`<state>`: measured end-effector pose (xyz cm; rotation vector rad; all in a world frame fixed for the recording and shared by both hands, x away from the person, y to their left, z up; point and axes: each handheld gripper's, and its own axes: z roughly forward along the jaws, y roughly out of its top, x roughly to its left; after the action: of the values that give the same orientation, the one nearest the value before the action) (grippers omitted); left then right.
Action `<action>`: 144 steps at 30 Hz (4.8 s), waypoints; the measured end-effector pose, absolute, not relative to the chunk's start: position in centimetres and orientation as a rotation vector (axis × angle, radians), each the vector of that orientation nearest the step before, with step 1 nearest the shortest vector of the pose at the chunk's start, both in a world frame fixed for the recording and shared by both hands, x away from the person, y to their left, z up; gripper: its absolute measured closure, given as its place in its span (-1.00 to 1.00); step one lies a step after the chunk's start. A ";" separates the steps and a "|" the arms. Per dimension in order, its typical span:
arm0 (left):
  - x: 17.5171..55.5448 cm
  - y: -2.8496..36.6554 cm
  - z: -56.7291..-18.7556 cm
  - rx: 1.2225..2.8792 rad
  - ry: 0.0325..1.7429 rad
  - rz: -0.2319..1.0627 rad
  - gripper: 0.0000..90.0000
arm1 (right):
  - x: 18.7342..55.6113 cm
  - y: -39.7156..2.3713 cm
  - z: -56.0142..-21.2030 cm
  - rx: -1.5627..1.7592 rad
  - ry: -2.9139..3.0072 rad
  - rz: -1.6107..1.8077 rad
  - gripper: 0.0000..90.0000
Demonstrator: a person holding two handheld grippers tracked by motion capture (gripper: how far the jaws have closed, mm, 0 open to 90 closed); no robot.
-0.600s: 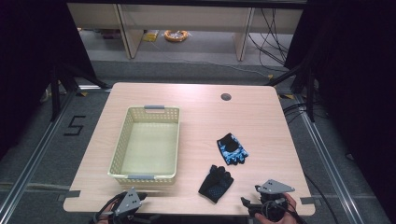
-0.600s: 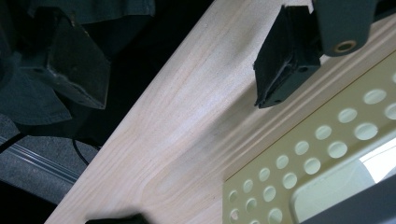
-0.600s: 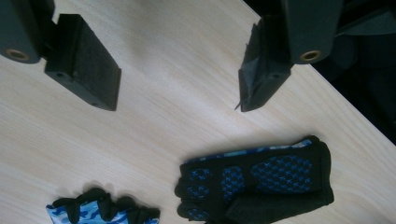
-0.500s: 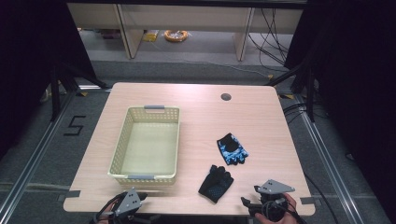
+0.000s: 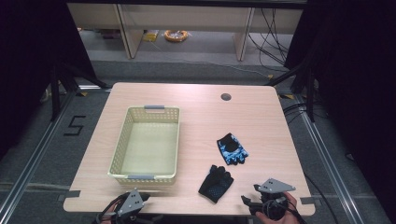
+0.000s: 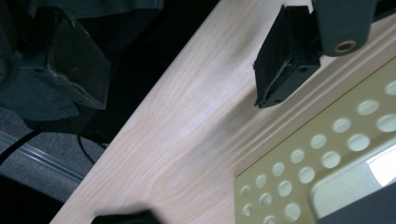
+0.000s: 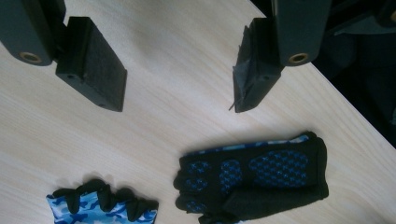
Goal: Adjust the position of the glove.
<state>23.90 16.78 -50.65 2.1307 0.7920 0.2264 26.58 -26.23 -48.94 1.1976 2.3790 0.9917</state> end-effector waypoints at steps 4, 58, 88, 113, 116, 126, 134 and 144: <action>23.9 15.0 -51.0 2.072 0.769 0.199 -0.62 | 27.1 -26.2 -48.4 1.173 2.382 1.014 -0.12; 30.2 2.8 -51.2 2.257 0.584 0.330 0.91 | 34.3 -21.2 -50.2 1.004 2.574 0.905 0.99; 27.8 6.6 -48.7 2.189 0.594 0.296 -0.03 | 33.2 -23.7 -48.3 1.150 2.348 1.025 0.32; 26.0 12.0 -50.0 2.151 0.749 0.255 -0.35 | 41.0 -24.2 -47.7 1.183 2.268 0.974 0.18; 26.0 12.7 -49.9 2.155 0.766 0.265 -0.37 | 41.7 -24.2 -47.6 1.203 2.262 0.969 0.18; 25.4 13.5 -50.1 2.145 0.792 0.253 -0.37 | 44.5 -24.3 -47.5 1.261 2.254 0.918 0.29; 25.6 13.8 -50.0 2.153 0.776 0.266 -0.37 | 45.6 -23.7 -48.9 1.323 2.309 0.862 0.38; 25.5 13.6 -50.2 2.159 0.772 0.256 -0.36 | 46.0 -24.0 -49.9 1.286 2.347 0.879 0.92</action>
<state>25.51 13.63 -50.16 2.1588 0.7722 0.2558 45.99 -24.02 -49.93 1.2855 2.3474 0.8787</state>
